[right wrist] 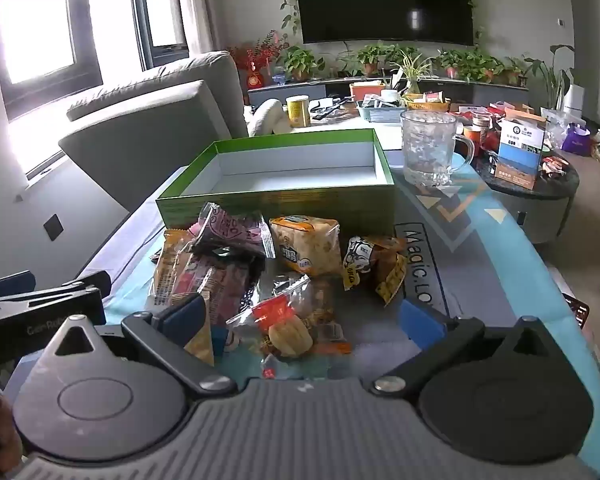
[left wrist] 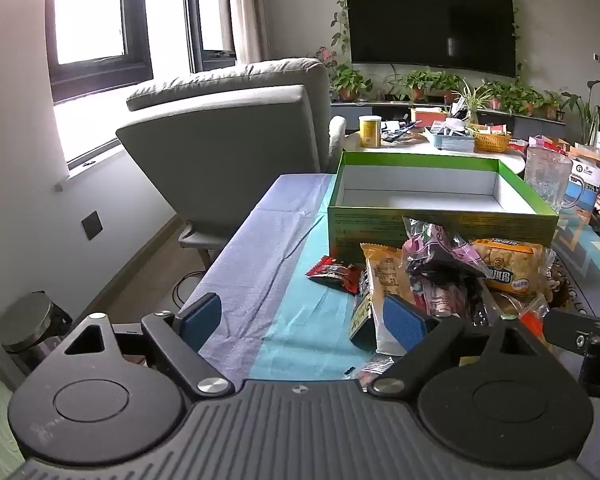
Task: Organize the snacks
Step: 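Move both tools toward the snack pile in front of the green box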
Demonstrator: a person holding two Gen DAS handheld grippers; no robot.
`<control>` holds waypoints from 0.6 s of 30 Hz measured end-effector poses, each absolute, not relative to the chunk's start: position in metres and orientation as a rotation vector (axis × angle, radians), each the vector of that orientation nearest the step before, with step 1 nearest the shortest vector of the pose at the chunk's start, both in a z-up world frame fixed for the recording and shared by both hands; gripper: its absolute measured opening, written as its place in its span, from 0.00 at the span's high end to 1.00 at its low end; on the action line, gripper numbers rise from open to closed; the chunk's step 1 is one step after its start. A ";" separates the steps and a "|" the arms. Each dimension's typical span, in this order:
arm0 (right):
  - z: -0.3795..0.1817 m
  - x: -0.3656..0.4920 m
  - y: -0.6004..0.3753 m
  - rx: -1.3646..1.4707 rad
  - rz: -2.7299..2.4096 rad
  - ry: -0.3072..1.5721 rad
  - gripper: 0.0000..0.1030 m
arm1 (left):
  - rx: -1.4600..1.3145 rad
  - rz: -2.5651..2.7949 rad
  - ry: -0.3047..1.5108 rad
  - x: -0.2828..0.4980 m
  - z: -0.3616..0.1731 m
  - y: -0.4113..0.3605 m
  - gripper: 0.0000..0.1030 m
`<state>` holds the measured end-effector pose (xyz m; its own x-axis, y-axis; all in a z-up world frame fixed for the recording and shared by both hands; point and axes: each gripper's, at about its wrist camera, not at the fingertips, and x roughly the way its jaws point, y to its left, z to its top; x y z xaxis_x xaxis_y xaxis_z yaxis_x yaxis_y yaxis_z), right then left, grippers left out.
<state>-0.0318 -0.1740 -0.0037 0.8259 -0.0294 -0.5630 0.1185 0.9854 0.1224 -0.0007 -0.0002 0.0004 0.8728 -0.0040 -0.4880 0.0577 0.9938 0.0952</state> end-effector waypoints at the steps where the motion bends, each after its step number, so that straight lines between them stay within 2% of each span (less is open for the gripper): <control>1: -0.004 -0.032 -0.175 0.150 -0.077 0.595 0.51 | 0.108 -0.033 0.510 -0.001 0.000 0.000 0.15; 18: -0.001 -0.030 -0.176 0.147 -0.110 0.597 0.51 | 0.109 -0.068 0.541 -0.005 -0.003 0.001 0.15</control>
<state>-0.0297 -0.1758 -0.0009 0.8218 -0.0604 -0.5666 0.1455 0.9836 0.1063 -0.0053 0.0012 -0.0035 0.8552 -0.0361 -0.5170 0.0933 0.9920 0.0852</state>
